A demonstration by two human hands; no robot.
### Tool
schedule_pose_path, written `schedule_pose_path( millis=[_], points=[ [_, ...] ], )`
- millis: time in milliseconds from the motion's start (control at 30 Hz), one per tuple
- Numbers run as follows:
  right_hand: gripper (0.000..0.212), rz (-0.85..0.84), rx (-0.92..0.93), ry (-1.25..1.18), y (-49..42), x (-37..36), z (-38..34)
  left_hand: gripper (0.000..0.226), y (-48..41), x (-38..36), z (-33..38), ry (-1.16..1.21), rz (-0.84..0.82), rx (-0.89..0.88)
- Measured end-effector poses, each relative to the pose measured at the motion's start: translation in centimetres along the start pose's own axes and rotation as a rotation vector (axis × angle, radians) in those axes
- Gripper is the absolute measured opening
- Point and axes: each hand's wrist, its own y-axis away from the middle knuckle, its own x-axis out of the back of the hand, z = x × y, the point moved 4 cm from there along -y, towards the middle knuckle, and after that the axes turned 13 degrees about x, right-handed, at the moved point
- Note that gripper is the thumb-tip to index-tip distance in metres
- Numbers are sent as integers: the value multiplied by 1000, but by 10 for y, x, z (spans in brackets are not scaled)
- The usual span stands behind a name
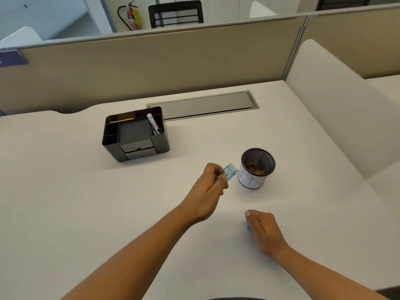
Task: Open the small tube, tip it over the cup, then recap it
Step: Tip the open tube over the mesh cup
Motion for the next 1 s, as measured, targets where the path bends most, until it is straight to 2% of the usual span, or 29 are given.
schedule_pose_path(
  millis=[133,300,400,567,667,767,933,1000],
  points=[
    [47,-1,8,-23,-2,1,4,15,-39,-10,25,-192,88,-93],
    [46,-19,9,-30,-2,3,8,29,-76,-20,53,-473,189,-182],
    [45,-29,29,-24,-2,3,9,30,-90,-26,63,-612,198,-185],
    [56,-50,15,-10,-2,3,8,28,-97,-35,68,-690,181,-207],
    [50,-58,-11,19,-2,3,7,28,-95,-32,66,-679,181,-217],
    [49,-87,-116,-28,-2,3,6,27,-86,-22,62,-608,219,-227],
    [7,-49,-253,-200,-6,11,-8,31,-57,3,34,-249,224,-160],
    [13,-2,-265,-252,-10,18,-20,34,-36,10,17,-128,225,-151]
  ],
)
